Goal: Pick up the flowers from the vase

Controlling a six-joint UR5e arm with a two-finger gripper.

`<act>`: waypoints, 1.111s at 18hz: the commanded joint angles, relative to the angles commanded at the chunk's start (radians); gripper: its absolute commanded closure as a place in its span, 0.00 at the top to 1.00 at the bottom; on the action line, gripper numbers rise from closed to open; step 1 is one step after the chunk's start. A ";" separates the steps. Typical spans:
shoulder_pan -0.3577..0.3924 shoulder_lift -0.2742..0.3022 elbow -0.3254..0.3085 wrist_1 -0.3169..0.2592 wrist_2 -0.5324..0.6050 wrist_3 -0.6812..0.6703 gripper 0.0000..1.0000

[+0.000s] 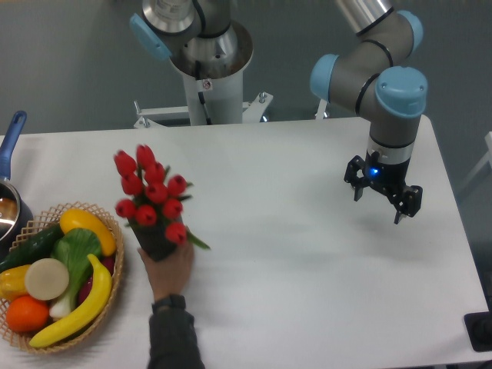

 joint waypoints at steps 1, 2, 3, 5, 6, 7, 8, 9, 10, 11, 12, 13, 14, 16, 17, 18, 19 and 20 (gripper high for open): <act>0.000 0.000 0.000 0.002 0.000 0.000 1.00; -0.002 0.000 0.000 0.002 0.000 0.000 1.00; 0.000 0.000 -0.002 0.002 -0.002 0.000 1.00; 0.002 0.000 -0.008 0.003 -0.011 -0.002 1.00; 0.005 0.000 -0.014 0.003 -0.038 -0.002 1.00; 0.012 0.000 -0.020 0.008 -0.084 -0.003 1.00; 0.023 0.000 -0.024 0.009 -0.138 -0.009 1.00; 0.040 0.000 -0.029 0.009 -0.194 -0.027 1.00; 0.047 0.000 -0.032 0.009 -0.240 -0.052 1.00; 0.048 0.002 -0.034 0.011 -0.280 -0.067 1.00; 0.049 0.005 -0.035 0.012 -0.323 -0.071 1.00; 0.048 0.006 -0.038 0.015 -0.369 -0.074 1.00; 0.045 0.012 -0.046 0.015 -0.408 -0.084 1.00; 0.043 0.017 -0.054 0.014 -0.489 -0.151 1.00; 0.037 0.017 -0.054 0.015 -0.562 -0.188 1.00; 0.035 0.017 -0.054 0.014 -0.651 -0.208 1.00; 0.034 0.017 -0.052 0.014 -0.754 -0.216 1.00; 0.032 0.018 -0.054 0.014 -0.828 -0.218 1.00</act>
